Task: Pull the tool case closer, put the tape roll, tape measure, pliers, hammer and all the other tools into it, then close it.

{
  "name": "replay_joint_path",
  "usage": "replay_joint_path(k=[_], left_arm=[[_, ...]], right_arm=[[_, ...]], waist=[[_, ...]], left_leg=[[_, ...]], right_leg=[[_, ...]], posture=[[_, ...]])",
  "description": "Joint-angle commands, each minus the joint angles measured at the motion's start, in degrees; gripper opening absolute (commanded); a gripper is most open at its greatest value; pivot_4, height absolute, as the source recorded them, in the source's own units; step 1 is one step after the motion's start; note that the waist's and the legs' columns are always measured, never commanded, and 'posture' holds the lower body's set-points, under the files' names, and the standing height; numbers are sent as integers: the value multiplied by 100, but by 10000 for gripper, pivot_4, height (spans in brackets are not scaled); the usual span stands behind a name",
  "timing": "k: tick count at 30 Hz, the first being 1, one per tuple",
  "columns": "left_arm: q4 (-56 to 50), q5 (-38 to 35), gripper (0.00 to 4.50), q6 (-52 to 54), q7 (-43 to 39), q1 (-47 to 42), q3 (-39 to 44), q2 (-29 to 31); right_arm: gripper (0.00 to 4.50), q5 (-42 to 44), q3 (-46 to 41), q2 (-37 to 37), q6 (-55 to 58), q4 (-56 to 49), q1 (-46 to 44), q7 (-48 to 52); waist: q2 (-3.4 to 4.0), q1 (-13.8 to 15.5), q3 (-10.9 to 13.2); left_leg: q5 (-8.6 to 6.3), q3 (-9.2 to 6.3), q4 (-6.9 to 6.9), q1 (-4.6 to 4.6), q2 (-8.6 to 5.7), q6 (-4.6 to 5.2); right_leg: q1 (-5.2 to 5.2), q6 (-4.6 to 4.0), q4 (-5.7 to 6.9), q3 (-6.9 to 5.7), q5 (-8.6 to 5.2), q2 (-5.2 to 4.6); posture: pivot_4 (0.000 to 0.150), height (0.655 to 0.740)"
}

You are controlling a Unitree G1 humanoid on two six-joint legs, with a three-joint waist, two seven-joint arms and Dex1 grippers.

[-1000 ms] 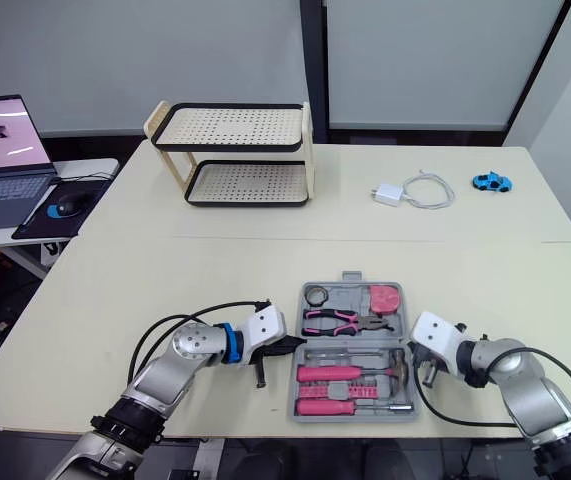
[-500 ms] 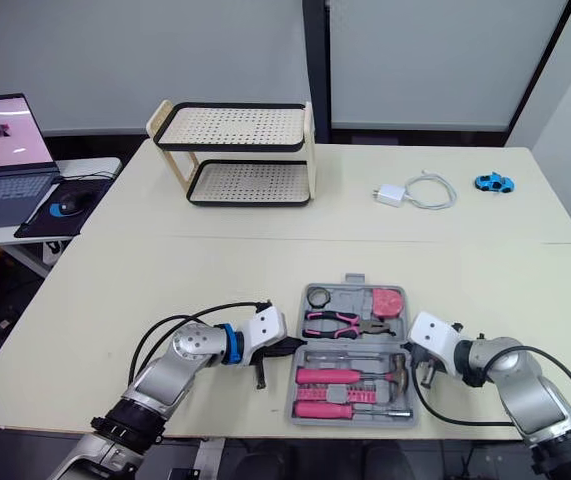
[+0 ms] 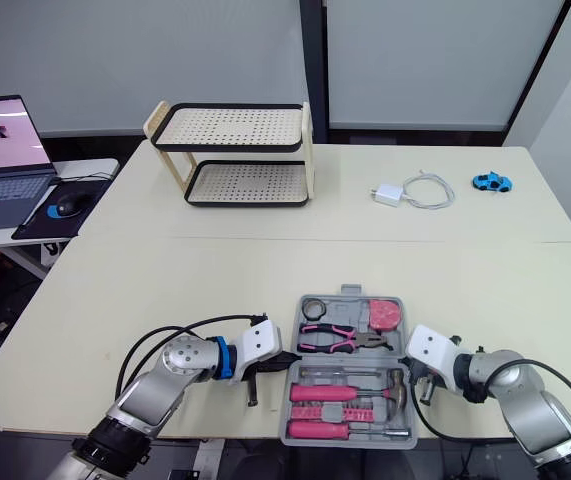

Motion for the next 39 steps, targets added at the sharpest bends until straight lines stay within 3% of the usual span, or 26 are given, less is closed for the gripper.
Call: replay_joint_path(k=[1, 39], left_arm=[[-292, -75, 0, -3, -157, 59, -252, -70], [65, 133, 0, -200, 218, -234, -161, -307]], right_arm=[[229, 129, 142, 69, -57, -398, 49, 117], [229, -250, 253, 529, 43, -382, -143, -85]], waist=[[0, 0, 0], [1, 7, -1]], left_leg=[[0, 0, 0, 0, 0, 1], [1, 0, 0, 8, 0, -1]], right_leg=[[0, 0, 0, 0, 0, 0], [7, 0, 2, -1, 0, 0]], posture=[[1500, 7400], [1500, 7400]])
